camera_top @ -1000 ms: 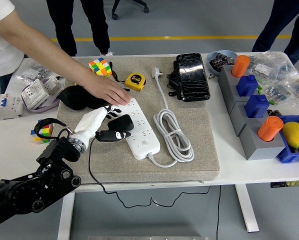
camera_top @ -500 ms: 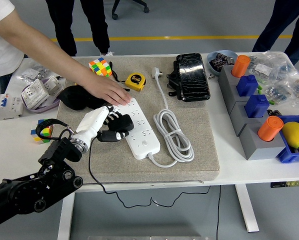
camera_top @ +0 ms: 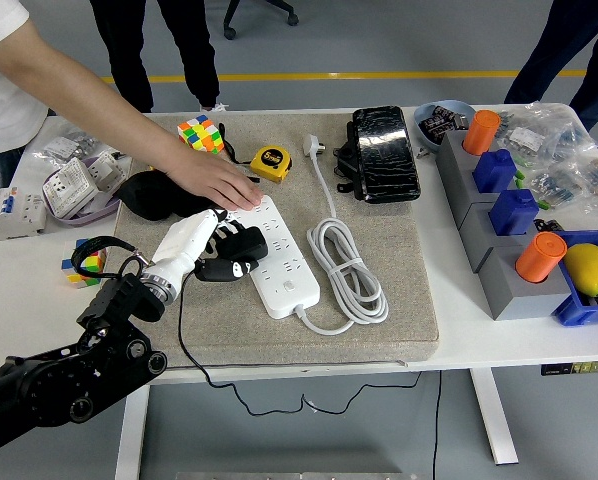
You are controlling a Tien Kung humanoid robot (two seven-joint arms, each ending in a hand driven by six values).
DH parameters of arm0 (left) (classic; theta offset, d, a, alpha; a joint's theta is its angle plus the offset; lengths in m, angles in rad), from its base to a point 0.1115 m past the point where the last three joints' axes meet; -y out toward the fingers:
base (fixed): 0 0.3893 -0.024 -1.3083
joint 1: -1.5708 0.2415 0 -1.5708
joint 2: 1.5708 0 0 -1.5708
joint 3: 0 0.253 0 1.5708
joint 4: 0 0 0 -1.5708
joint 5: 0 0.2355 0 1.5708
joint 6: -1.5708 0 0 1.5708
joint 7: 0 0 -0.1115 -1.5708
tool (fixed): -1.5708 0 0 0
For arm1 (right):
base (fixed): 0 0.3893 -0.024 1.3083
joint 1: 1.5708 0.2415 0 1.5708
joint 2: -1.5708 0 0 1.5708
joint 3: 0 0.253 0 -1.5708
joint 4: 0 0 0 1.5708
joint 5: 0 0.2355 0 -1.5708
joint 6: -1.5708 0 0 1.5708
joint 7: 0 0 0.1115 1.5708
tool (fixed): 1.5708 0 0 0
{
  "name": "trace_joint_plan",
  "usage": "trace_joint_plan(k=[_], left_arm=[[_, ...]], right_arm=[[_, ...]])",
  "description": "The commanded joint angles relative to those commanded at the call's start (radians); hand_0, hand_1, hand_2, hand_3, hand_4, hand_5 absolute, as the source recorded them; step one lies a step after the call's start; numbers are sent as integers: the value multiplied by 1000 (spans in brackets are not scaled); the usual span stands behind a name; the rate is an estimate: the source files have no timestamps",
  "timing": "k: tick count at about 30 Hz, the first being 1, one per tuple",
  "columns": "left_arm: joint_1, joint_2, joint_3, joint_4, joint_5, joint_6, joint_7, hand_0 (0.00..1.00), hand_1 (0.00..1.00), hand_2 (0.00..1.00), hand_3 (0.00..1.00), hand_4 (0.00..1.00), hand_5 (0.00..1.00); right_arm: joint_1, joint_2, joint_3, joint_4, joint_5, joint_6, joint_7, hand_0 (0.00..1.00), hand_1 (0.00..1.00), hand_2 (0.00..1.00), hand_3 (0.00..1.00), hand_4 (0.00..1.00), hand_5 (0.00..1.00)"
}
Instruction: Put the plug near the board,insert it into the board,press the button,pull the plug out
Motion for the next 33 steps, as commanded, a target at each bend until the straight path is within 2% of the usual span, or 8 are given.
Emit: trace_joint_plan(k=[2, 3, 18, 33], left_arm=[[0, 0, 0, 0, -7, 7, -7, 302, 408, 454, 505, 784, 167], [0, 1, 0, 0, -8, 12, -13, 280, 369, 416, 483, 773, 141], [13, 8, -32, -13, -10, 28, -54, 269, 351, 390, 473, 761, 126], [66, 46, -104, -9, 37, 36, -81, 275, 366, 404, 484, 748, 100]], right_arm=[[0, 0, 1, 0, 0, 0, 0, 567, 643, 613, 537, 914, 463], [1, 0, 2, 0, -1, 0, 0, 567, 643, 613, 537, 913, 462], [-1, 1, 2, 0, -1, 0, 0, 567, 642, 611, 538, 913, 462], [-5, 3, 8, 1, -2, 0, 1, 567, 642, 612, 538, 914, 462]])
